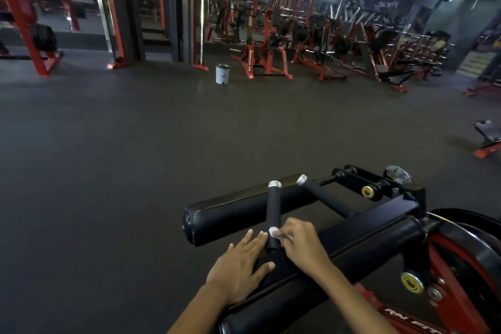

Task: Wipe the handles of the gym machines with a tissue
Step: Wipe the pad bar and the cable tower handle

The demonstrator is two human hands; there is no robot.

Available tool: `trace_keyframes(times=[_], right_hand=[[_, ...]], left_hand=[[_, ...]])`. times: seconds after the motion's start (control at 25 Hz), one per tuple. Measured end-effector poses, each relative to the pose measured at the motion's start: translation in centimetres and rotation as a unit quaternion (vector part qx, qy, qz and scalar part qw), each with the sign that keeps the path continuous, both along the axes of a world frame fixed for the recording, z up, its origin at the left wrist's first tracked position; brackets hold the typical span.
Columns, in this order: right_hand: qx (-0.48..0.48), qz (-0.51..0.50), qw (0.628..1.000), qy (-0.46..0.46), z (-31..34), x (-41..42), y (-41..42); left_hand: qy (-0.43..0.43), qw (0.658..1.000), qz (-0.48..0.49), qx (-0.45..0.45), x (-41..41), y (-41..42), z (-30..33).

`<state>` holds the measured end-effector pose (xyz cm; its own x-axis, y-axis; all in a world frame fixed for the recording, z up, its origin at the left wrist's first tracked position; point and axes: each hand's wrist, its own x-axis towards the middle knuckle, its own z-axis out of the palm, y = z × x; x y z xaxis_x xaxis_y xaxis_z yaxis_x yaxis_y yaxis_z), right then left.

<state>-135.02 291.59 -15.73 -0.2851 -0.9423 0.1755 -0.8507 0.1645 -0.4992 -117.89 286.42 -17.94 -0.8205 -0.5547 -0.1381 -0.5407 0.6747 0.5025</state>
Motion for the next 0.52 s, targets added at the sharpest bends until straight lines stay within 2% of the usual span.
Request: trace_keyframes(times=[0.08, 0.16, 0.24, 0.32, 0.44, 0.52], right_hand=[[0.048, 0.031, 0.998, 0.001, 1.0, 0.3, 0.5], [0.064, 0.019, 0.998, -0.021, 2.2, -0.5, -0.8], [-0.006, -0.046, 0.998, -0.045, 3.1, -2.3, -3.3], [-0.058, -0.086, 0.994, -0.028, 3.0, -3.9, -6.3], [-0.016, -0.083, 0.996, 0.041, 1.4, -3.9, -8.9], [-0.006, -0.104, 0.993, 0.051, 0.7, -3.2, -8.6]], left_hand=[[-0.001, 1.000, -0.003, -0.001, 0.0, 0.0, 0.0], [-0.005, 1.000, -0.002, -0.001, 0.1, 0.0, 0.0], [-0.002, 1.000, -0.001, -0.002, 0.1, -0.1, 0.1], [0.000, 1.000, -0.001, -0.001, 0.0, -0.2, 0.1], [0.004, 1.000, 0.002, -0.006, 0.0, -0.2, 0.0], [0.010, 1.000, 0.005, -0.011, 0.1, -0.2, -0.2]])
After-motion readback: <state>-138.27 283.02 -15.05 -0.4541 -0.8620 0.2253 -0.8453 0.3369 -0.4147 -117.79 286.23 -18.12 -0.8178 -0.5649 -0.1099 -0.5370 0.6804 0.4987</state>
